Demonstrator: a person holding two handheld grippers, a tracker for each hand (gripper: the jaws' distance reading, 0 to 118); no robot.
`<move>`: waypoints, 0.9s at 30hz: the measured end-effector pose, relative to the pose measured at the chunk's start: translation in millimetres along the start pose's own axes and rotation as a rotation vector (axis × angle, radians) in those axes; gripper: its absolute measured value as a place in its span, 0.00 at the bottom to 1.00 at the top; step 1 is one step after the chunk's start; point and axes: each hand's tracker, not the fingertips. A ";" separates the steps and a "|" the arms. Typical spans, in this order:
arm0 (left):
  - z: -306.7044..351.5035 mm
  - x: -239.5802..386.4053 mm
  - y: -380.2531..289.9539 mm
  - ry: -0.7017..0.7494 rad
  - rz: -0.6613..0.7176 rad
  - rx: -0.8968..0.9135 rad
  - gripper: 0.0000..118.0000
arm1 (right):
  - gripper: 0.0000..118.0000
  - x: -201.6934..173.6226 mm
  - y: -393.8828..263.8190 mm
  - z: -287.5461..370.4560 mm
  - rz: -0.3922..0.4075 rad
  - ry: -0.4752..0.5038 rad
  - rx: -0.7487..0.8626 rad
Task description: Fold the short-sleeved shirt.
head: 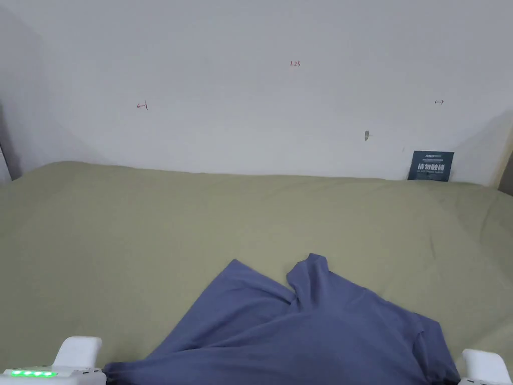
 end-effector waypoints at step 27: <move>98.3 21.2 -53.6 -0.073 0.064 0.341 0.00 | 0.03 -70.2 -52.2 129.4 0.061 -0.004 0.396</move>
